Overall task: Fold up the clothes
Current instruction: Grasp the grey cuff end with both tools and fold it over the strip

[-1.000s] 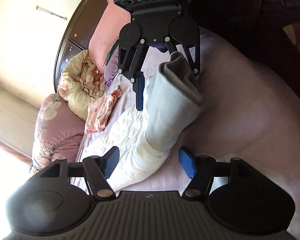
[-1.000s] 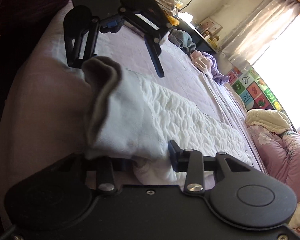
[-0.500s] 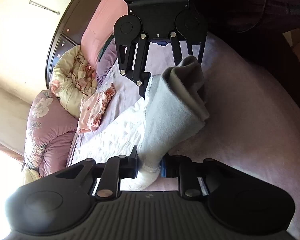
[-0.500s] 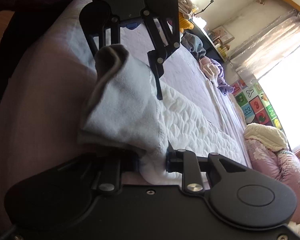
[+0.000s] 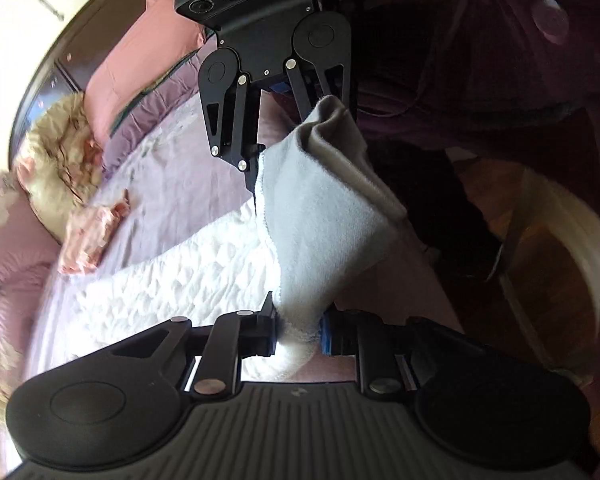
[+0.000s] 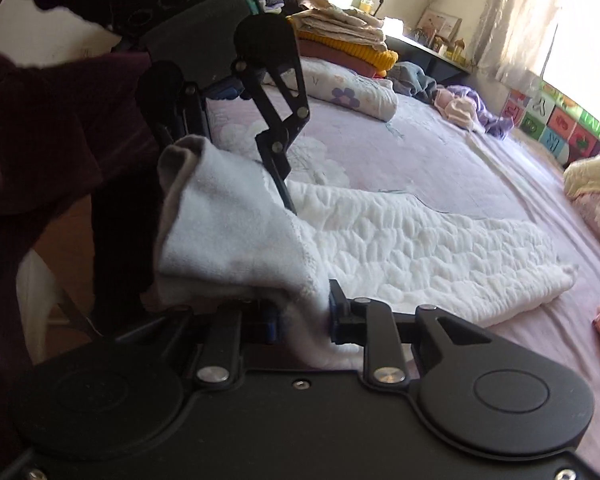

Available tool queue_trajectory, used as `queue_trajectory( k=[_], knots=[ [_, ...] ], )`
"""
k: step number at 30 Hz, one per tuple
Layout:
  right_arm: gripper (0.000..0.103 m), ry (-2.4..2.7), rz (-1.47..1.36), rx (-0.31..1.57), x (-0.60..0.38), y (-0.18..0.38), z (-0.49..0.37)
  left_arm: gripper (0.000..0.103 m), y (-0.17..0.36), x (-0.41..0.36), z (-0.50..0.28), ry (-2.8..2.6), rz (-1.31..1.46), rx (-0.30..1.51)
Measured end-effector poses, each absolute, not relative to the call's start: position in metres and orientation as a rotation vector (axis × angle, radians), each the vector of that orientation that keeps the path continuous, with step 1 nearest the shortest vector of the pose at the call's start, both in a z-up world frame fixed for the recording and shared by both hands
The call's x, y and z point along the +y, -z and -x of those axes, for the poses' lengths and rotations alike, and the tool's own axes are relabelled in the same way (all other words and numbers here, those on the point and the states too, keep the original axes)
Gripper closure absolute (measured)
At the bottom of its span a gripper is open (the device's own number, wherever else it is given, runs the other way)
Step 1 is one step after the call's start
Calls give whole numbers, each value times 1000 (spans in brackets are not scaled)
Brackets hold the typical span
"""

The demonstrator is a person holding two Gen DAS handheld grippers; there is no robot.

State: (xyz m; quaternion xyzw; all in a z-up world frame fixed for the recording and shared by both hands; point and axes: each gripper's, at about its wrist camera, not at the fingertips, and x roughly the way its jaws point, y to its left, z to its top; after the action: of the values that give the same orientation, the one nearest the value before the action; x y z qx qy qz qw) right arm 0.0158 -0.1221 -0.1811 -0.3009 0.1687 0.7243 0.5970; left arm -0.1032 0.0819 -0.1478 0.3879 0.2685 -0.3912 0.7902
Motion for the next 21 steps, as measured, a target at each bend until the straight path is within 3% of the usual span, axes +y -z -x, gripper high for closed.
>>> queue_trajectory(
  k=[5,9,12,21],
  knots=[
    [79,-1746,407,750,-103,159,-84,83,112,134,44,947,-391,713],
    [79,-1722,139,1064,-76,174,-145,83,123,174,-8,883,-110,772],
    [78,-1649,-12,1181,-63,193,-182,83,139,201,-35,844,85,751],
    [75,-1479,-347,1295,-54,241,-228,82,204,264,-80,656,621,767]
  ],
)
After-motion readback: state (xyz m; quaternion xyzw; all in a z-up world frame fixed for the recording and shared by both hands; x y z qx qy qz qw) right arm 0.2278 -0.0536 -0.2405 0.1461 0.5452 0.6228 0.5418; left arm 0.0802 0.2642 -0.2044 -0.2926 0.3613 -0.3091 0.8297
